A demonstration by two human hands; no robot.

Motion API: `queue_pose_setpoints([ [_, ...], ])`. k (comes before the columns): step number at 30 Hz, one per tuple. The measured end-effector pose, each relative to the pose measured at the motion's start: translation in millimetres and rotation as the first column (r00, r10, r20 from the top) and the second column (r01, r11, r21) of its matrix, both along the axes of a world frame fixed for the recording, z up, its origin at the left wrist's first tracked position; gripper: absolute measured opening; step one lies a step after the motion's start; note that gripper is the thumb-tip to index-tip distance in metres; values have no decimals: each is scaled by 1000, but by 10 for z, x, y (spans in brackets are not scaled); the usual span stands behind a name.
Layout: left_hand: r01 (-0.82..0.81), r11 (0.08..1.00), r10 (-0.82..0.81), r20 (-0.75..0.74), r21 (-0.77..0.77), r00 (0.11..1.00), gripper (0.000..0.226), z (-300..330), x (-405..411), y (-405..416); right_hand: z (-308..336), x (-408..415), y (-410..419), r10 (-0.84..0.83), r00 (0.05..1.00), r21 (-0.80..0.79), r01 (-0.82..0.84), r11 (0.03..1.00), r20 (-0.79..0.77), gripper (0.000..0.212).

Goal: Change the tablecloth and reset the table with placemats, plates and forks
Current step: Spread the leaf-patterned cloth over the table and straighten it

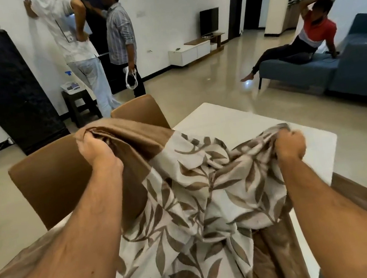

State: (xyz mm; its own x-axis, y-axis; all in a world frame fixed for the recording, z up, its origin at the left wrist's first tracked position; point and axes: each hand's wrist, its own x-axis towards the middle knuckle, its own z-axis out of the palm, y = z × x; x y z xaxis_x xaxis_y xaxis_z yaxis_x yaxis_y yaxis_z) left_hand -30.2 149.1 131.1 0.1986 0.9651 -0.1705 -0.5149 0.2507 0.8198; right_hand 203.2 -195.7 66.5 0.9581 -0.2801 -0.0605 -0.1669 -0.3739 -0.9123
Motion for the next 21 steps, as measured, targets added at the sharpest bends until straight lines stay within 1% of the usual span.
queue_pose_setpoints([
  [1,16,1000,-15,-55,11,998,39,-63,38,-17,-184,6,-75,166,975,-75,-179,981,-150,59],
  [2,25,1000,-22,-125,19,992,40,-129,68,-50,-346,0,-153,308,894,-135,-366,921,-324,57],
  [3,47,999,-48,-200,-14,979,40,-199,93,-89,-453,-28,-228,398,790,-181,-525,831,-466,43],
  [4,81,995,-96,-303,-62,948,37,-292,120,-123,-536,-30,-296,428,707,-231,-632,740,-563,27],
  [5,136,983,-176,-397,-128,901,33,-357,123,-185,-554,-51,-328,401,651,-281,-689,668,-644,17],
  [6,208,959,-274,-449,-190,851,31,-434,142,-241,-527,-63,-334,352,620,-300,-705,643,-701,16],
  [7,285,924,-377,-481,-255,791,31,-497,150,-295,-468,-67,-326,319,589,-273,-701,659,-742,18],
  [8,349,889,-457,-510,-297,729,31,-556,179,-350,-428,-26,-303,331,571,-208,-681,702,-752,17],
  [9,404,854,-521,-532,-329,668,30,-571,199,-408,-323,-14,-249,380,558,-124,-665,737,-738,15],
  [10,449,826,-563,-532,-341,632,30,-581,262,-452,-220,4,-191,441,570,-42,-642,765,-693,12],
  [11,487,802,-597,-505,-347,624,31,-571,338,-484,-120,8,-142,492,615,31,-605,795,-616,10],
  [13,547,778,-628,-415,-309,659,32,-476,524,-610,38,101,-58,529,755,181,-501,846,-386,11],
  [14,563,785,-619,-372,-259,692,32,-422,624,-665,97,175,-28,520,815,285,-451,846,-255,14],
  [15,561,805,-592,-329,-193,736,33,-359,733,-701,160,250,-9,480,868,351,-414,840,-126,17],
  [16,545,830,-556,-277,-120,784,33,-278,839,-722,197,352,-1,390,921,347,-362,865,-13,18],
  [17,522,852,-520,-217,-53,826,33,-208,942,-692,242,424,-10,257,963,305,-270,913,81,17],
  [18,496,868,-491,-149,1,858,32,-127,1045,-660,260,498,-40,108,979,295,-156,943,174,20],
  [20,431,899,-430,-36,81,902,26,10,1187,-583,221,617,-140,-98,941,302,-5,953,323,23],
  [21,388,916,-390,-8,105,921,21,28,1221,-549,142,659,-213,-157,910,262,57,963,382,23],
])
